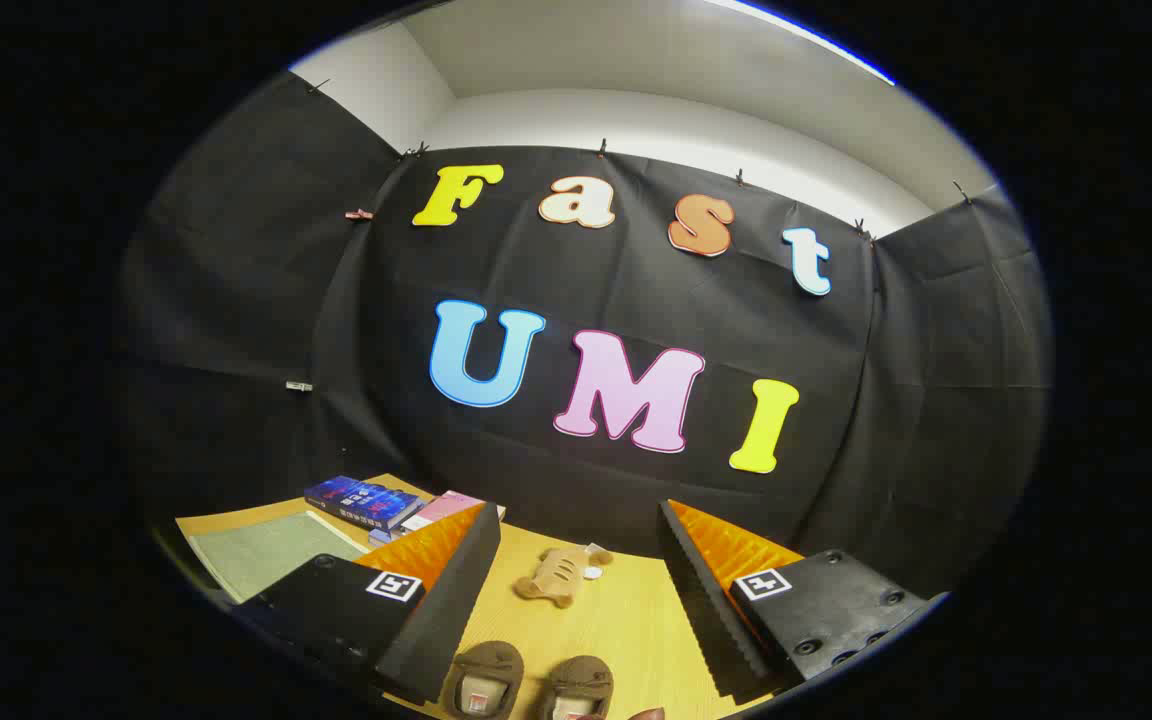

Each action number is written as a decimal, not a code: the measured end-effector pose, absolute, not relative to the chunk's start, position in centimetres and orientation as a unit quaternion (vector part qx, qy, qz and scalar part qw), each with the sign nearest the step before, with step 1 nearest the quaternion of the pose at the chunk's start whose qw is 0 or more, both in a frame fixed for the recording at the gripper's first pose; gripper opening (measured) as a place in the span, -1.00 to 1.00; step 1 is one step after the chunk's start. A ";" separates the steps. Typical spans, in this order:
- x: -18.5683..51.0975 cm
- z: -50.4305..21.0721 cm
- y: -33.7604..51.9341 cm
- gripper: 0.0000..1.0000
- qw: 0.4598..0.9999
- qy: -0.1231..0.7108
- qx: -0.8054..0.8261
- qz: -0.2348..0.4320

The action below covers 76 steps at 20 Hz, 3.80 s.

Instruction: Open the storage box then place both shoes into the box .Put the left shoe in first, then the right shoe, with the right side of both shoes facing outward in a uniform manner.

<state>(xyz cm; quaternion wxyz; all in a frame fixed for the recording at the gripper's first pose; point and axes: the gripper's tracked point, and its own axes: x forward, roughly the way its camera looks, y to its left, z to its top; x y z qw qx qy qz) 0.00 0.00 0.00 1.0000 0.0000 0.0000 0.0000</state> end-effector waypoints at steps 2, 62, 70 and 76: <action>0.2 -0.1 0.7 0.94 1.000 0.001 -0.002 0.005; -3.8 -23.0 26.6 0.90 0.519 0.377 0.654 0.401; -3.9 -23.6 26.9 0.27 0.523 0.387 0.644 0.403; -4.2 -22.2 25.8 -0.84 0.568 0.376 0.621 0.388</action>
